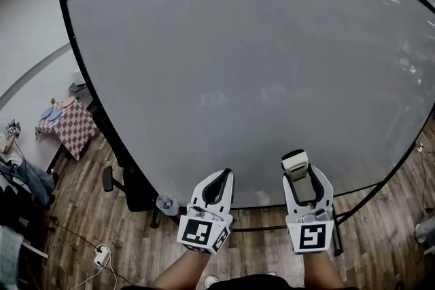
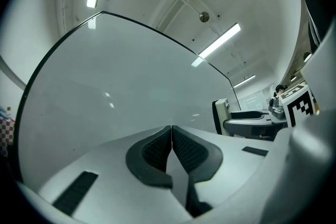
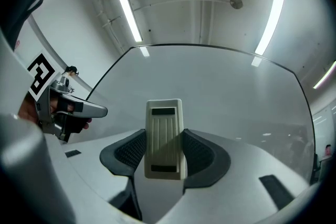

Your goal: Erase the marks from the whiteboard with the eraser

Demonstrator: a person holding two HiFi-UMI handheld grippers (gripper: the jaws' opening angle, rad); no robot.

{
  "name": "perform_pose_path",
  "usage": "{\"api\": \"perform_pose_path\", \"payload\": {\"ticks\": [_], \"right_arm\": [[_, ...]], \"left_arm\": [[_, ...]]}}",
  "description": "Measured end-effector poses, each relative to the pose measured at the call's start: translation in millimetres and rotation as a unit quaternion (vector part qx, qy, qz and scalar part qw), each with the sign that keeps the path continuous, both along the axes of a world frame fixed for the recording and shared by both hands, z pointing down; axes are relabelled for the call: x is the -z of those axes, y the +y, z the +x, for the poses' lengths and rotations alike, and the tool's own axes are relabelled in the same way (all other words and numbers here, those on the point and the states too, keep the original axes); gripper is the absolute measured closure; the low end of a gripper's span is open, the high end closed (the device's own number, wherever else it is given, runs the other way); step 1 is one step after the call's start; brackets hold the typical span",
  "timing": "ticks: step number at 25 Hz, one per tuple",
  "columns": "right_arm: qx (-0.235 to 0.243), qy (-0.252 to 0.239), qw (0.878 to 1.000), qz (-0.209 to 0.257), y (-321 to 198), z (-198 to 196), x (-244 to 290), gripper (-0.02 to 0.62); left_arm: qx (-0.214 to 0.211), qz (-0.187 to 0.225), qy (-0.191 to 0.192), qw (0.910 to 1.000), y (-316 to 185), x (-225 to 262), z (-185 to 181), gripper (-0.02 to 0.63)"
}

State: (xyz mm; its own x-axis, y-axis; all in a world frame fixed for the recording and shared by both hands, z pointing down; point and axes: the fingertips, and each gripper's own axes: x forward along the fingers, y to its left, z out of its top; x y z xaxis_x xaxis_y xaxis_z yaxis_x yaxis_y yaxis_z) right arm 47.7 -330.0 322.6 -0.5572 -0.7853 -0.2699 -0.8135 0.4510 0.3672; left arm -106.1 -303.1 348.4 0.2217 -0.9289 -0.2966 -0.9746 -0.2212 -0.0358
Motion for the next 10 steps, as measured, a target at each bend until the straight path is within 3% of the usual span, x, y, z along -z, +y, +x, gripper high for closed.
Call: {"api": "perform_pose_path", "payload": {"ticks": [10], "right_arm": [[-0.002, 0.006, 1.0, 0.01, 8.3, -8.2, -9.8, 0.351]], "left_arm": [[-0.014, -0.007, -0.007, 0.9999, 2.7, -12.9, 2.9, 0.585]]}}
